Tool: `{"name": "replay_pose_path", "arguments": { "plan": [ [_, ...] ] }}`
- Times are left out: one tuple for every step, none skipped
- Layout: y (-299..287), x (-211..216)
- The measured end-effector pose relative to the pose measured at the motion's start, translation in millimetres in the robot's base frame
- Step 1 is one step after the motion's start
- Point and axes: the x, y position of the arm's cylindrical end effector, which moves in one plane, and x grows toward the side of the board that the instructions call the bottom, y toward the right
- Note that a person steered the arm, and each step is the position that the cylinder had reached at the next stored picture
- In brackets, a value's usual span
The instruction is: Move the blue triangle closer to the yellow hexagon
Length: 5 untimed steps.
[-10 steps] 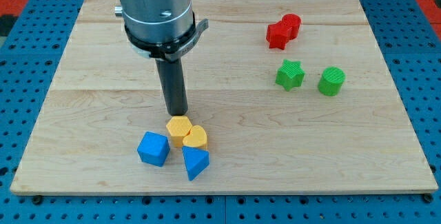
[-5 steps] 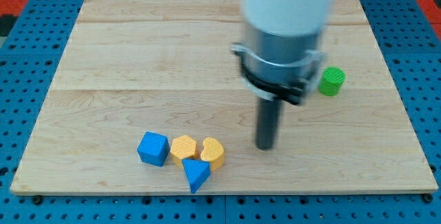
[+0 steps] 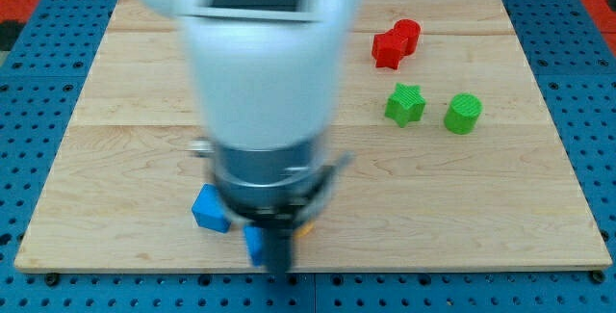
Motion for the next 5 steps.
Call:
{"name": "replay_pose_path", "arguments": {
  "plan": [
    [-60.8, -4.1],
    [-44.8, -11.7],
    [-45.3, -7.4],
    [-40.6, -0.1],
    [-9.2, -0.6]
  ]
}}
